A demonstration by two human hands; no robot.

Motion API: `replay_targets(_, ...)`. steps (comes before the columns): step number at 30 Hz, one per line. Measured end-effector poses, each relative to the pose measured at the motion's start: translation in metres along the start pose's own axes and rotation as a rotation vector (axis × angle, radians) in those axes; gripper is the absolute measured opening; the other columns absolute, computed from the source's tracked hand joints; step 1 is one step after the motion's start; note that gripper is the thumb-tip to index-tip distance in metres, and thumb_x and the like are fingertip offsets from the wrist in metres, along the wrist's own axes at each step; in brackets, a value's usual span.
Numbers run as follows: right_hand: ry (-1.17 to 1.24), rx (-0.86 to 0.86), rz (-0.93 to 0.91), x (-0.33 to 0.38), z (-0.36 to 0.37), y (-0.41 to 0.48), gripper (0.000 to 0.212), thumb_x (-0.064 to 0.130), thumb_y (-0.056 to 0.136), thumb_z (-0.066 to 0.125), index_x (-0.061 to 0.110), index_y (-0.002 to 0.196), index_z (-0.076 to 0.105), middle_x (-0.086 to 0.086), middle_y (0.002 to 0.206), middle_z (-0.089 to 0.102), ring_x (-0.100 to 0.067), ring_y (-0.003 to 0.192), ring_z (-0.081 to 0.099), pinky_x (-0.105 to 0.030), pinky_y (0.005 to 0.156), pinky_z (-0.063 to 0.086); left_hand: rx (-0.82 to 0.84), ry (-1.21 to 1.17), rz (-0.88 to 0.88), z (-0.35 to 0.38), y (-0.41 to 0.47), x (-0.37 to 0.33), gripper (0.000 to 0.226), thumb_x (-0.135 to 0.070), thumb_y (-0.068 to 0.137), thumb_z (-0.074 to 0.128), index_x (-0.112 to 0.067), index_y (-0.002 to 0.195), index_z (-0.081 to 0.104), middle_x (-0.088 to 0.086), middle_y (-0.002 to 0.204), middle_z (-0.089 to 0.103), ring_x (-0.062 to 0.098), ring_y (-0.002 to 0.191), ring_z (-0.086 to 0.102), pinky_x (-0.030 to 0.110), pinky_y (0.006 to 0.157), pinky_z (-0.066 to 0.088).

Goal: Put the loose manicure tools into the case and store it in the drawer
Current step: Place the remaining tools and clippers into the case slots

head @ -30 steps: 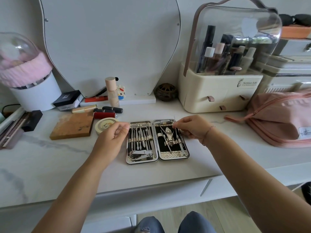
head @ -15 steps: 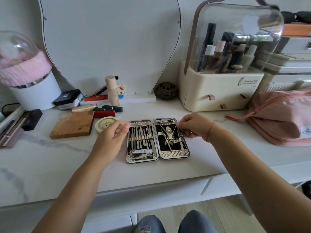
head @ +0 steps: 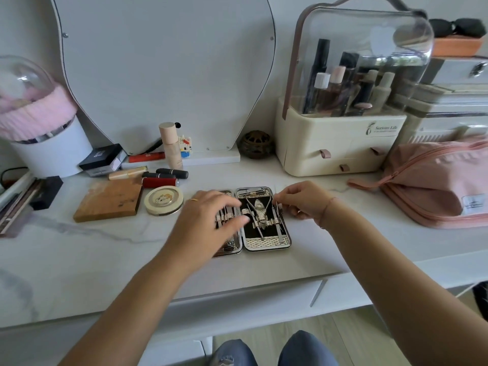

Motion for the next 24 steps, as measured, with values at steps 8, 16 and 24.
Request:
replay_targets(8,-0.046,0.058,-0.001,-0.001,0.001,-0.004,0.013,0.013,0.079,0.071,0.008,0.069,0.066,-0.006,0.052,0.038,-0.016,0.048,0.028,-0.018,0.039,0.023,0.171,-0.016,0.012,0.045,0.018,-0.028,0.037,-0.052,0.065,0.074,-0.026,0.090,0.066,-0.015,0.089,0.051,0.010,0.095,0.046,0.026,0.082,0.033)
replay_targets(16,0.052,-0.009,0.037,0.000,0.001,0.000,0.021,0.012,0.080,0.070,0.009,0.063,0.058,0.001,0.046,0.046,-0.013,0.044,0.031,-0.017,0.041,0.023,0.133,0.004,0.021,0.054,0.011,-0.023,0.038,-0.053,0.067,0.073,-0.023,0.091,0.069,-0.008,0.096,0.055,0.014,0.096,0.046,0.025,0.083,0.032)
replay_targets(24,0.012,-0.090,0.038,-0.002,0.005,0.007,0.025,0.017,0.079,0.072,0.014,0.059,0.058,-0.002,0.052,0.044,-0.014,0.045,0.034,-0.021,0.042,0.026,0.072,0.123,0.084,0.056,-0.007,-0.027,0.043,-0.054,0.080,0.050,-0.020,0.097,0.071,-0.002,0.096,0.060,0.021,0.093,0.055,0.040,0.084,0.045)
Point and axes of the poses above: each hand's wrist, its own y-axis towards the middle knuckle, its own z-axis out of the palm, x = y × z, the point moved 2 cm from there along y, towards the middle knuckle
